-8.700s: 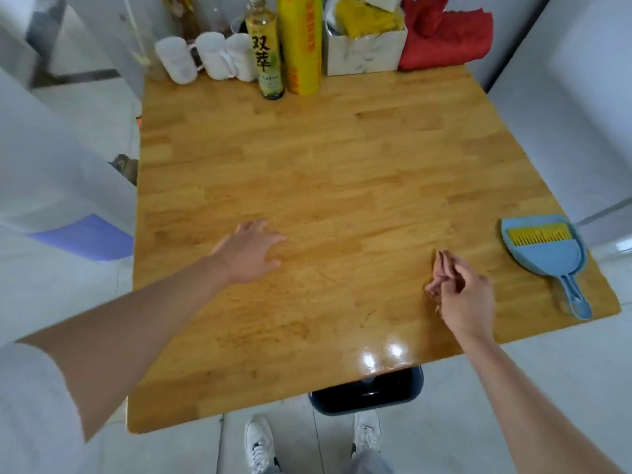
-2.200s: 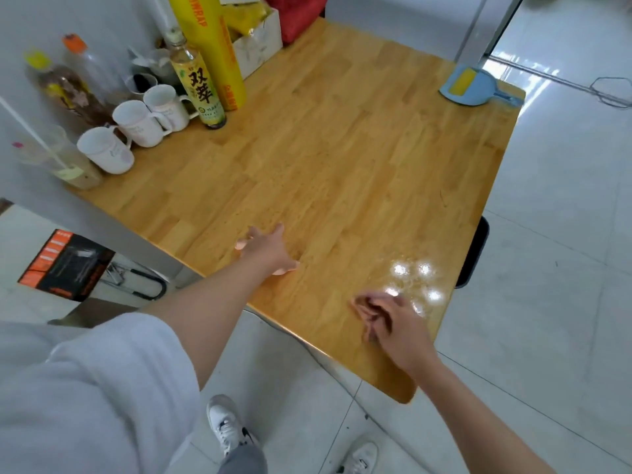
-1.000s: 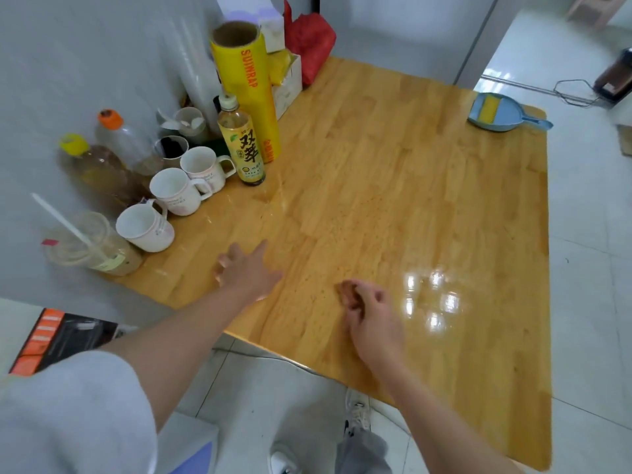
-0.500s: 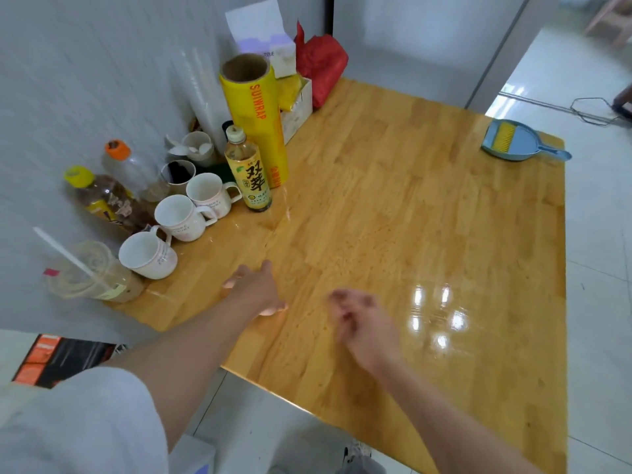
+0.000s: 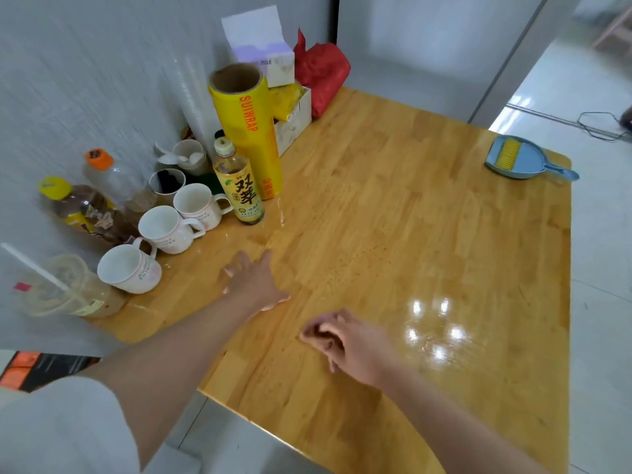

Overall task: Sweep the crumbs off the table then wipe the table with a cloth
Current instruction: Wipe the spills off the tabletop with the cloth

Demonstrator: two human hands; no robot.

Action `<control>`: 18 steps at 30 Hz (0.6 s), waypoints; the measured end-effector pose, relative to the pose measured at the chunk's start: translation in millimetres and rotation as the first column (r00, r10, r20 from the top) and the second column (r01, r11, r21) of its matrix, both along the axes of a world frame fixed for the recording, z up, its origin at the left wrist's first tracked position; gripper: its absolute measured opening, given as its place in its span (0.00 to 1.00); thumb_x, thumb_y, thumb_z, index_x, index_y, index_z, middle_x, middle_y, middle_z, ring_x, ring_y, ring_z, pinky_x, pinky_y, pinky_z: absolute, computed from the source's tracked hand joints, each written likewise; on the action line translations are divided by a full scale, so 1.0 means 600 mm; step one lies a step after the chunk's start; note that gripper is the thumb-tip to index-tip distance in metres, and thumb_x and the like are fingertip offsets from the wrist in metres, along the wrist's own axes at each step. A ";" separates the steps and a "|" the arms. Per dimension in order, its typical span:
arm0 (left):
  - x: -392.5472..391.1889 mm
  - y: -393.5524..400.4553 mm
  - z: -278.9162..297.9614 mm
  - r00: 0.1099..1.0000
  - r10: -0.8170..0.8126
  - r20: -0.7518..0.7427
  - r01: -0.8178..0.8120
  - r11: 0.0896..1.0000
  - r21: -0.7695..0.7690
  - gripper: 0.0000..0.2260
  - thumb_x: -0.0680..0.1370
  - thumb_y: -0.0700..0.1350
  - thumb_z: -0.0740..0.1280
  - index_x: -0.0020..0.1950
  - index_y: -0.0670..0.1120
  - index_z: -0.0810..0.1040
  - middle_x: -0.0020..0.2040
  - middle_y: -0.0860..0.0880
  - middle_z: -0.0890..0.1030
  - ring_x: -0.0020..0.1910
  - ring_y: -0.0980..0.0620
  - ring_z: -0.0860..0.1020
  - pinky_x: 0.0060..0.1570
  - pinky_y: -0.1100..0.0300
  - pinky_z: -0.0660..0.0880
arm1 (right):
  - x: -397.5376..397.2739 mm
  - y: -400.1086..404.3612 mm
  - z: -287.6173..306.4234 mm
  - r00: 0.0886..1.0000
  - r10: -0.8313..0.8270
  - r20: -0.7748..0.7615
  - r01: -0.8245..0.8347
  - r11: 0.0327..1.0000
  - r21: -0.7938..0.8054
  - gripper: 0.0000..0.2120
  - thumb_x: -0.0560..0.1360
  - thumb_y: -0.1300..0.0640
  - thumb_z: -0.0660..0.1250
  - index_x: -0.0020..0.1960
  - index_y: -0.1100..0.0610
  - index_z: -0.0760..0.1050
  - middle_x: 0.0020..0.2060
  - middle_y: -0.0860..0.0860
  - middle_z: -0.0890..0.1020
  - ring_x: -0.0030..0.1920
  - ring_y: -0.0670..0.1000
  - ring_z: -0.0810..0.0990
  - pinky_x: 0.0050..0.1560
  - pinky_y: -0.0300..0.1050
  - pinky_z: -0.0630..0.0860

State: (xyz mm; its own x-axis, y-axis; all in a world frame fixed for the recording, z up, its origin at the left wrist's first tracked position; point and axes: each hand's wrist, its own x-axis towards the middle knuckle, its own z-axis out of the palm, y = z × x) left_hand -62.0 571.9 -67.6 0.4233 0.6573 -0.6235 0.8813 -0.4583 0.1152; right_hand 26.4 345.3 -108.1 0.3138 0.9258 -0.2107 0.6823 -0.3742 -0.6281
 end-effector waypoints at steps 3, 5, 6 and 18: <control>0.008 0.010 -0.014 0.999 -0.006 -0.053 0.006 1.000 -0.003 0.47 0.73 0.66 0.71 0.81 0.59 0.43 0.80 0.40 0.45 0.77 0.28 0.51 0.68 0.38 0.69 | 0.118 -0.054 0.007 0.982 -0.160 -0.096 0.164 0.986 0.034 0.17 0.76 0.56 0.61 0.53 0.35 0.79 0.51 0.36 0.84 0.39 0.39 0.85 0.40 0.43 0.82; 0.016 0.014 -0.020 0.995 -0.039 -0.096 0.039 0.999 -0.003 0.48 0.73 0.67 0.69 0.81 0.59 0.42 0.80 0.39 0.46 0.76 0.27 0.52 0.67 0.38 0.70 | 0.240 -0.108 0.016 0.702 -0.710 -0.055 0.707 0.704 -0.066 0.18 0.76 0.61 0.63 0.62 0.44 0.79 0.47 0.43 0.87 0.40 0.47 0.83 0.38 0.45 0.80; 0.021 0.015 -0.018 0.993 -0.044 -0.113 0.043 0.999 -0.006 0.48 0.73 0.67 0.70 0.81 0.58 0.42 0.79 0.38 0.47 0.76 0.27 0.53 0.67 0.39 0.71 | 0.284 -0.128 0.021 0.474 -0.879 0.050 0.877 0.466 -0.117 0.18 0.77 0.59 0.65 0.65 0.49 0.77 0.52 0.49 0.86 0.42 0.52 0.81 0.41 0.47 0.79; 0.043 0.017 0.005 0.991 -0.026 -0.130 0.020 0.999 -0.050 0.49 0.72 0.62 0.75 0.81 0.54 0.46 0.76 0.35 0.54 0.75 0.25 0.54 0.63 0.43 0.75 | 0.234 -0.003 0.030 0.979 -0.202 -0.020 0.201 0.978 -0.055 0.17 0.77 0.62 0.65 0.55 0.42 0.82 0.48 0.31 0.84 0.47 0.39 0.84 0.42 0.29 0.75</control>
